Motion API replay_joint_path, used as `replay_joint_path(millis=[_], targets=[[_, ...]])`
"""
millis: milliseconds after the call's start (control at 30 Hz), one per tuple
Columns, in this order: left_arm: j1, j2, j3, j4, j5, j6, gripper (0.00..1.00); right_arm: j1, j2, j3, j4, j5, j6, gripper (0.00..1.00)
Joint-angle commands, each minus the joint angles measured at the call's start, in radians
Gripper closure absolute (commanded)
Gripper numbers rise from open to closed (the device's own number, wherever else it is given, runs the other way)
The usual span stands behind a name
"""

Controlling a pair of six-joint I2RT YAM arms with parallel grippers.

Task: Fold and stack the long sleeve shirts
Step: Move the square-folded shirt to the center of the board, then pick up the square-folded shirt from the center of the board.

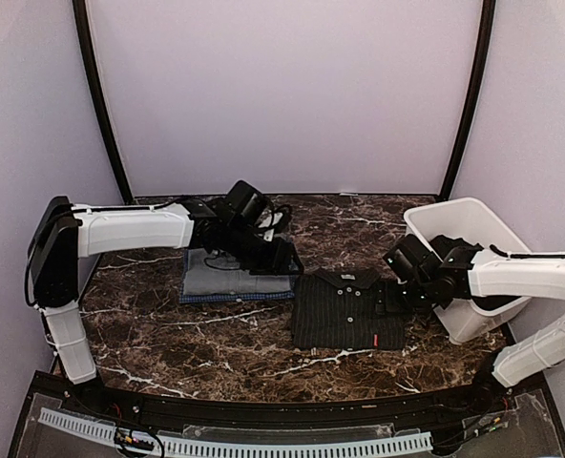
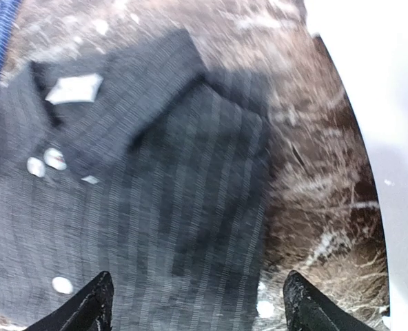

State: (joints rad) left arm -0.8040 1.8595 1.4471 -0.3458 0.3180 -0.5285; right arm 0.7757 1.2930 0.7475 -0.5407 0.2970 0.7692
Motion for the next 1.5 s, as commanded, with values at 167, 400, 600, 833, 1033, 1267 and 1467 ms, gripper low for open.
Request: replay_joint_path(millis=[167,400,600,833,1033,1267,1467], targets=[[-0.135,0.081,-0.110,0.051,0.002,-0.111,0.43,-0.057,0.046,-0.109,0.082,-0.019,0.030,0.28],[-0.147,0.150,-0.131,0.055,-0.102,-0.149,0.43,-0.085,0.095,-0.128,0.137,0.003,0.035,0.31],[-0.150,0.192,-0.110,0.063,-0.140,-0.171,0.44,-0.099,0.137,-0.142,0.204,-0.029,0.018,0.35],[-0.162,0.250,-0.067,0.069,-0.119,-0.185,0.54,-0.099,0.170,-0.140,0.244,-0.067,0.017,0.49],[-0.172,0.260,-0.036,0.093,-0.087,-0.193,0.73,-0.093,0.175,-0.120,0.253,-0.092,0.010,0.78],[-0.187,0.261,0.033,0.080,-0.082,-0.173,1.00,-0.081,0.142,-0.054,0.166,-0.053,0.009,1.00],[-0.208,0.239,0.110,0.050,-0.080,-0.145,1.00,-0.079,0.045,0.004,0.070,-0.010,-0.003,1.00]])
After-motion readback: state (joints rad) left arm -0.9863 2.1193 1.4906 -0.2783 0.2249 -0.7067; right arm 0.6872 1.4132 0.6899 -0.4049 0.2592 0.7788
